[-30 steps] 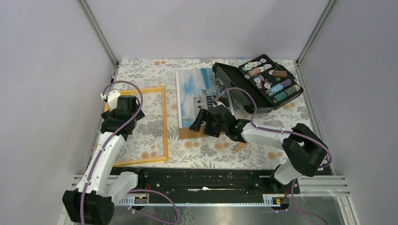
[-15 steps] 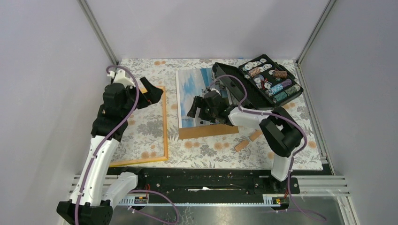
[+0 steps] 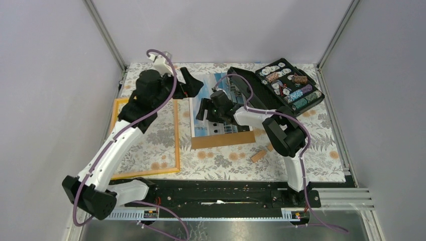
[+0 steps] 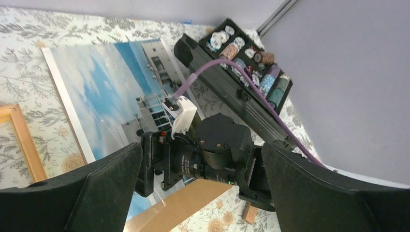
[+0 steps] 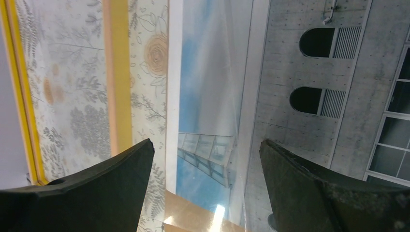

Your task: Put the photo into the frame

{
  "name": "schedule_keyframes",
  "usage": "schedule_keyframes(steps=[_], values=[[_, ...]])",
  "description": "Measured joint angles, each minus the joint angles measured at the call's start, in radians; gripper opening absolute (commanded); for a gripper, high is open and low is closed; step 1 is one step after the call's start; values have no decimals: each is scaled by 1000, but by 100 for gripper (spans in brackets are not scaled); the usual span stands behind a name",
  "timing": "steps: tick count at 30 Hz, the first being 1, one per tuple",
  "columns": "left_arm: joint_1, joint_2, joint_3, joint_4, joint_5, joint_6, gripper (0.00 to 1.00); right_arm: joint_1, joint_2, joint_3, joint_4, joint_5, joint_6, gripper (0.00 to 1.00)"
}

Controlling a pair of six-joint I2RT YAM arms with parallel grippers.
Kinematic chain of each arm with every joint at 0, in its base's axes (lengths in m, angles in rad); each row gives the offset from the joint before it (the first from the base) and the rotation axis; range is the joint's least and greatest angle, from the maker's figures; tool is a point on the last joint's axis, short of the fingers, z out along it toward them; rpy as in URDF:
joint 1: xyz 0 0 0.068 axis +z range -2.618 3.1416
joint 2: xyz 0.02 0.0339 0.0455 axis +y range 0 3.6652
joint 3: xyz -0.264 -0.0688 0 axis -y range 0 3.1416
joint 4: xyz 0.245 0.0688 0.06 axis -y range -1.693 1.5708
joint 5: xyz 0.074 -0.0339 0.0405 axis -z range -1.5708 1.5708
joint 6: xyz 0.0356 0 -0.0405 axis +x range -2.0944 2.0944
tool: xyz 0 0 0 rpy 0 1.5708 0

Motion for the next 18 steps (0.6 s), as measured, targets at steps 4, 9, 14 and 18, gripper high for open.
schedule_keyframes(steps=[4, 9, 14, 18], values=[[-55, 69, 17, -4, -63, 25, 99, 0, 29, 21, -8, -18, -19, 80], [-58, 66, -11, 34, -162, 53, 99, 3, 34, 5, 61, -72, -4, 74], [-58, -19, -108, 75, -278, 97, 99, 14, 34, -45, 166, -133, 27, 62], [-58, -76, -161, 115, -361, 123, 99, 21, 33, -111, 281, -178, 66, 60]])
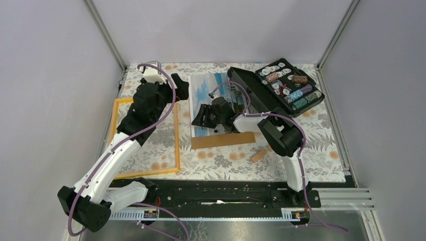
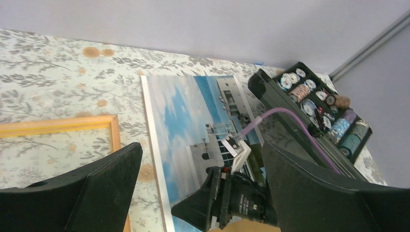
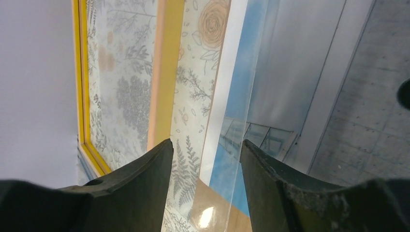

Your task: Put the photo into the frame

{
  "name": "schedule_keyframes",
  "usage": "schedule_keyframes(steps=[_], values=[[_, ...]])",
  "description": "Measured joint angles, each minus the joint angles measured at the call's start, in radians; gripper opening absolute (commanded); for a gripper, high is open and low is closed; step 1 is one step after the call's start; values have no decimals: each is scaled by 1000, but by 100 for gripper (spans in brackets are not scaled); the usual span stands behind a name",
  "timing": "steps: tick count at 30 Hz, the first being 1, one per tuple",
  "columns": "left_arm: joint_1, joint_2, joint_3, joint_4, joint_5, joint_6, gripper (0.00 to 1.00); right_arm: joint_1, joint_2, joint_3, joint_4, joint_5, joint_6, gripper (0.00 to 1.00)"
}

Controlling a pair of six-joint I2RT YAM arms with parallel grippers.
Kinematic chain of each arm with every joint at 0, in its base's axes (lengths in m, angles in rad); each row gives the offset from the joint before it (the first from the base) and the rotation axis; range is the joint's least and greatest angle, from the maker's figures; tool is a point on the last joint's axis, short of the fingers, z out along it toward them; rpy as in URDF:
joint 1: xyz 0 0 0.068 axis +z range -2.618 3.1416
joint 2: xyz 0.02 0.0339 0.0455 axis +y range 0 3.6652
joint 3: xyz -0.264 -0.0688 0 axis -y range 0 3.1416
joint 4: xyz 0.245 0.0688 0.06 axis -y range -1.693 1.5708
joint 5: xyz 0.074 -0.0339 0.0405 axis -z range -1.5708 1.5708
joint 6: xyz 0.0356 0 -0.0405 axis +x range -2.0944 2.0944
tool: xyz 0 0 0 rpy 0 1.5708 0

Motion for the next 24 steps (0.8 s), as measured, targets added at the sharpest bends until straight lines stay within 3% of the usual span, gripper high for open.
schedule_keyframes(steps=[10, 24], values=[[0, -113, -64, 35, -127, 33, 99, 19, 39, -4, 80, -50, 47, 61], [0, -271, -86, 90, -189, 40, 99, 40, 112, 64, 123, -70, 138, 60]])
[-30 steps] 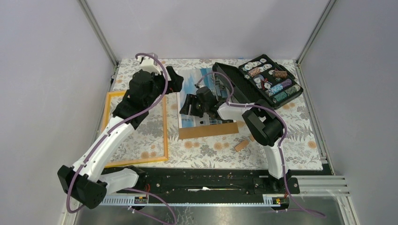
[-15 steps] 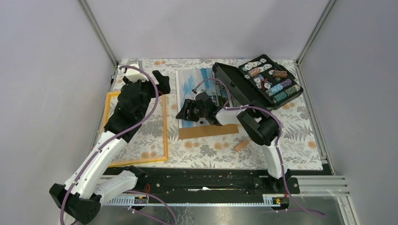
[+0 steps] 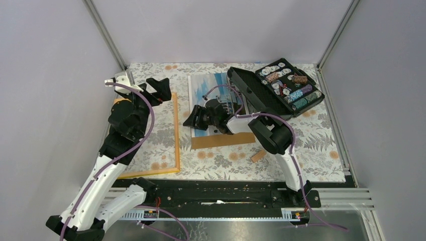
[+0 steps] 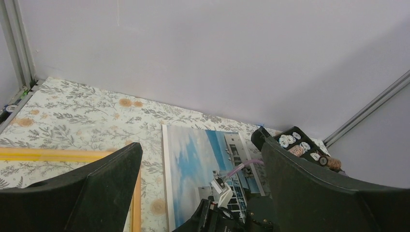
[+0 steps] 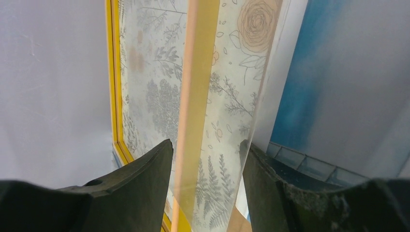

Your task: Put the photo into the frame

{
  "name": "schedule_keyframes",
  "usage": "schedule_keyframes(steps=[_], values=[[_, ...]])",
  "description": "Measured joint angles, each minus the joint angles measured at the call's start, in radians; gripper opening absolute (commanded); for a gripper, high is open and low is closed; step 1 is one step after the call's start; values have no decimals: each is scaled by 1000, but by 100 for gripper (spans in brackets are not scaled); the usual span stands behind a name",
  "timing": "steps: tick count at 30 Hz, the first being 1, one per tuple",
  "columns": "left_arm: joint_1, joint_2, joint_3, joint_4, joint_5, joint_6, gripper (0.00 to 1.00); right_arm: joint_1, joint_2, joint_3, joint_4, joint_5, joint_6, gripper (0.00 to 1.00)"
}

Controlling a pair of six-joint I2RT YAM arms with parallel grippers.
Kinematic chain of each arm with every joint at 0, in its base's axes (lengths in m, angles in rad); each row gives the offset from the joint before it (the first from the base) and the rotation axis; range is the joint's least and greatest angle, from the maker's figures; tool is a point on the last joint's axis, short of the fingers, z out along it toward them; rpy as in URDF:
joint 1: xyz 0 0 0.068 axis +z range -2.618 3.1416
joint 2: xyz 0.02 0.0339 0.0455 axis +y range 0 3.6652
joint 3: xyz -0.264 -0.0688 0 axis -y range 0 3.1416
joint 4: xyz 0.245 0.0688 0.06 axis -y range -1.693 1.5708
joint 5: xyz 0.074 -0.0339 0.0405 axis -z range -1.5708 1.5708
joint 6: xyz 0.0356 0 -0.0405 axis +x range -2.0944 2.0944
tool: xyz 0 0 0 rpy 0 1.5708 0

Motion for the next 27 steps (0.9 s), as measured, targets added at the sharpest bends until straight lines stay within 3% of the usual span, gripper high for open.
schedule_keyframes(steps=[8, 16, 27], values=[[0, -19, -16, -3, 10, -25, 99, 1, 64, 30, 72, -32, 114, 38], [29, -68, -17, -3, 37, -62, 99, 1, 66, 26, 150, -61, 206, 9], [76, -90, -18, 8, 93, -90, 99, 14, 66, 7, 240, -106, 349, 0]])
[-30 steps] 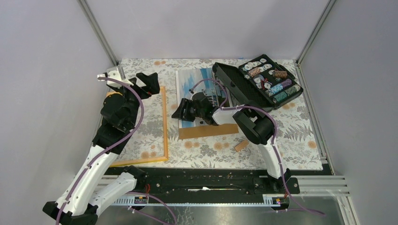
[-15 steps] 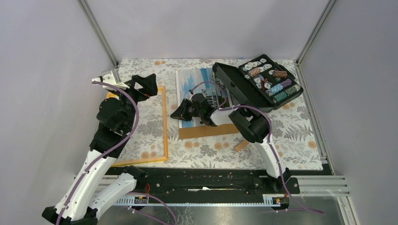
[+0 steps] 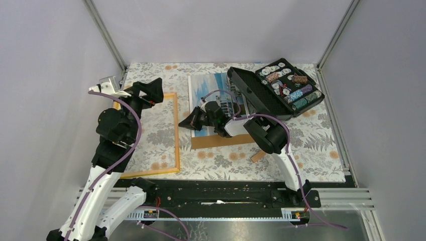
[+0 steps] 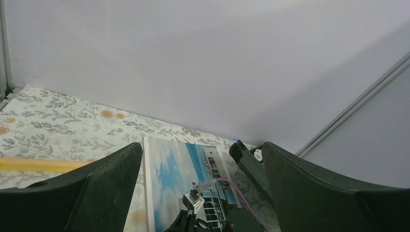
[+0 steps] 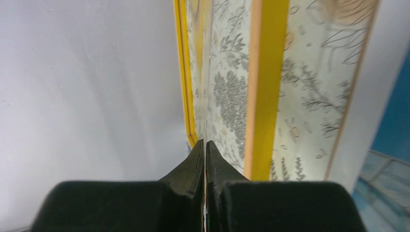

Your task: Put the photo into the frame

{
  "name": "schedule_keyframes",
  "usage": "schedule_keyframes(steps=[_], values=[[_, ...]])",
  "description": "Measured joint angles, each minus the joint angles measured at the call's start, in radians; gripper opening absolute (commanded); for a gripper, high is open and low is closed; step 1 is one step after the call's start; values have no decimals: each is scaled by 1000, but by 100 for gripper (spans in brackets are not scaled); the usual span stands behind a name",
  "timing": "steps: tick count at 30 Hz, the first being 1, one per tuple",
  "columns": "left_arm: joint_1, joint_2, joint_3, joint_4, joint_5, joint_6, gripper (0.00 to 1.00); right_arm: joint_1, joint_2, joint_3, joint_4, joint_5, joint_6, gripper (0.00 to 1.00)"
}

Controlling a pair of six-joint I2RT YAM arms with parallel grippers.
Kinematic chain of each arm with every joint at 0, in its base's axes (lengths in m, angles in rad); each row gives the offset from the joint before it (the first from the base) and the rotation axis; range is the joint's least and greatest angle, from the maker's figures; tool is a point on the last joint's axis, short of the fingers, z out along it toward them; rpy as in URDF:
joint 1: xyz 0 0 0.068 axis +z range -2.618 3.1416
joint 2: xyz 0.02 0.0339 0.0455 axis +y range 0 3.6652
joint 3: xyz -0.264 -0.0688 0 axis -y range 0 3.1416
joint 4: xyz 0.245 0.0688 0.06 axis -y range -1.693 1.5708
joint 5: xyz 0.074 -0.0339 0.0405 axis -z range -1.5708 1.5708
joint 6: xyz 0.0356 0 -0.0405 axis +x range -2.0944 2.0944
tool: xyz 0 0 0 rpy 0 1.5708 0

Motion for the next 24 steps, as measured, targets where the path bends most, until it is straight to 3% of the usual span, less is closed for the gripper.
schedule_keyframes(steps=[24], values=[[25, 183, 0, 28, 277, 29, 99, 151, 61, -12, 194, -9, 239, 0]])
